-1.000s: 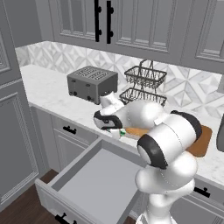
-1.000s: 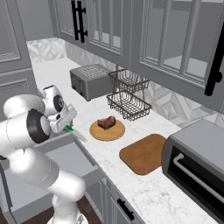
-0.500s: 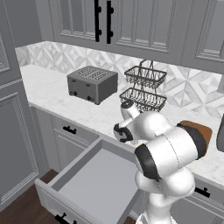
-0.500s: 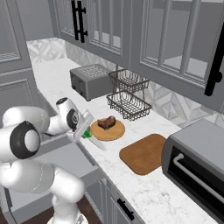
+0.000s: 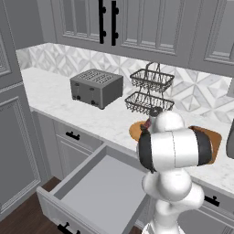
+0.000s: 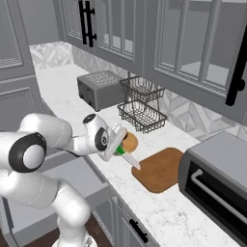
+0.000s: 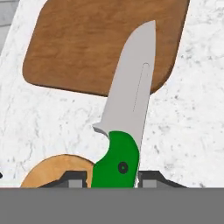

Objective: Pick up the knife from the drawer and place it on the cutting board. Then place the meat from the plate to the cutting board.

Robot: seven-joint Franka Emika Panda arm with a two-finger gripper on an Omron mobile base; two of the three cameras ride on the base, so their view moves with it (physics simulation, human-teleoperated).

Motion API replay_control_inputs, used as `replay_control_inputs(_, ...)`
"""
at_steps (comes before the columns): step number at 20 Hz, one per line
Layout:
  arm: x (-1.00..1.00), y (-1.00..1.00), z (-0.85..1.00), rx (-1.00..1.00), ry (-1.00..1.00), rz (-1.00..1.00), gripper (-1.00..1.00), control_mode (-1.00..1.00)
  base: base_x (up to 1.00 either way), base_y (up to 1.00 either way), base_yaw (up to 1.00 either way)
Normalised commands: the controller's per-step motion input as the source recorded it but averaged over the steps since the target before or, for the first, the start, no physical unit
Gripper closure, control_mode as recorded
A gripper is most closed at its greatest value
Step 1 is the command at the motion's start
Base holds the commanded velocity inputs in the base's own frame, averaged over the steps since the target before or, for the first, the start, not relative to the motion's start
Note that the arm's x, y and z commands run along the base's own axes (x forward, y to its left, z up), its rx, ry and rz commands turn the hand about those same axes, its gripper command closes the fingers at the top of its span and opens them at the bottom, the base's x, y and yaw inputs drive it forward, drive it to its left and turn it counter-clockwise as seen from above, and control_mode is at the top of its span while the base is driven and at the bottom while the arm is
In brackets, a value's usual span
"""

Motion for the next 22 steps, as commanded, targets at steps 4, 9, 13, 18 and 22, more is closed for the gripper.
replay_control_inputs(4, 0.19, -0.75, 0.00, 0.00, -0.06, -0.33, 1.00, -1.00, 0.00, 0.00, 0.00)
replay_control_inputs(9, 0.40, -0.49, 0.00, 0.00, -0.02, -0.20, 1.00, -1.00, 0.00, 0.00, 0.00)
replay_control_inputs(13, 0.44, -0.38, -0.13, 0.00, 0.00, -0.07, 1.00, -1.00, 0.00, 0.00, 0.00)
replay_control_inputs(18, 0.19, -0.36, -0.30, 0.00, 0.00, -0.05, 1.00, -1.00, 0.00, 0.00, 0.00)
replay_control_inputs(22, 0.00, -0.36, -0.49, 0.00, 0.00, -0.08, 1.00, -1.00, 0.00, 0.00, 0.00)
